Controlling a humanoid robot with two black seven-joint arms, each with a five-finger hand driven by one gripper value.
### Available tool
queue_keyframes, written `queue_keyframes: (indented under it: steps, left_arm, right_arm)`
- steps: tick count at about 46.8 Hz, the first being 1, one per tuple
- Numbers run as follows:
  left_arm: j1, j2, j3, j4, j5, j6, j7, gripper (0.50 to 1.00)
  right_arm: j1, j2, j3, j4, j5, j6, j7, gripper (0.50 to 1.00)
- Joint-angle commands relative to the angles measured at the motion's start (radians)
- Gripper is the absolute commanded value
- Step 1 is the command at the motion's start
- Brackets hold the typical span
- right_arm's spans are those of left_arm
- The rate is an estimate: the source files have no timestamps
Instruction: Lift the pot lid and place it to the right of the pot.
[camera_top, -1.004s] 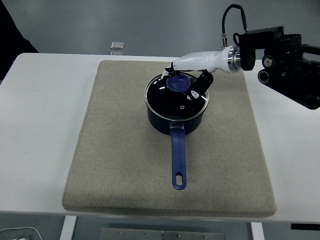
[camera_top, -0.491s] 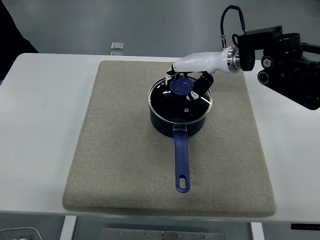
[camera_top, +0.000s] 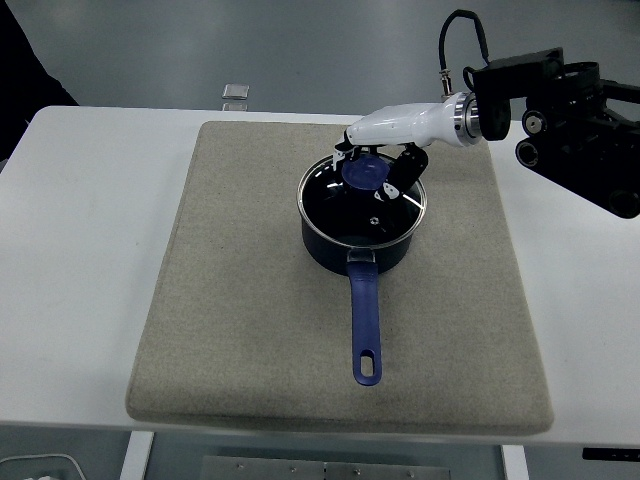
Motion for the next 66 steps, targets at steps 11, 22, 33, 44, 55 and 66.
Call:
queue_keyframes:
  steps: [11,22,33,44,55,66]
  left_arm:
    - [0.000,0.000,0.000,0.000,0.000,0.000,0.000,1.000]
    - [0.000,0.000,0.000,0.000,0.000,0.000,0.000,1.000]
    - [0.000,0.000,0.000,0.000,-0.001,0.000,0.000,1.000]
    - [0.000,0.000,0.000,0.000,0.000,0.000,0.000,1.000]
    - [0.000,0.000,0.000,0.000,0.000,0.000,0.000,1.000]
    - [0.000,0.000,0.000,0.000,0.000,0.000,0.000,1.000]
  right_arm:
    - [0.034,0.001,-0.001,-0.002,-0.004,-0.005,-0.001,0.500]
    - [0.039,-0.001,-0.002,-0.002,-0.004,-0.007,0.000,0.500]
    - [0.042,-0.001,-0.001,-0.002,-0.006,-0.010,0.000,0.500]
    - [0.065,-0.007,-0.001,-0.002,-0.004,-0.010,0.000,0.500]
    - [0.092,-0.008,-0.001,-0.015,0.000,-0.007,0.000,0.500]
    - [0.106,-0.013,0.001,-0.088,0.005,-0.005,0.000,0.500]
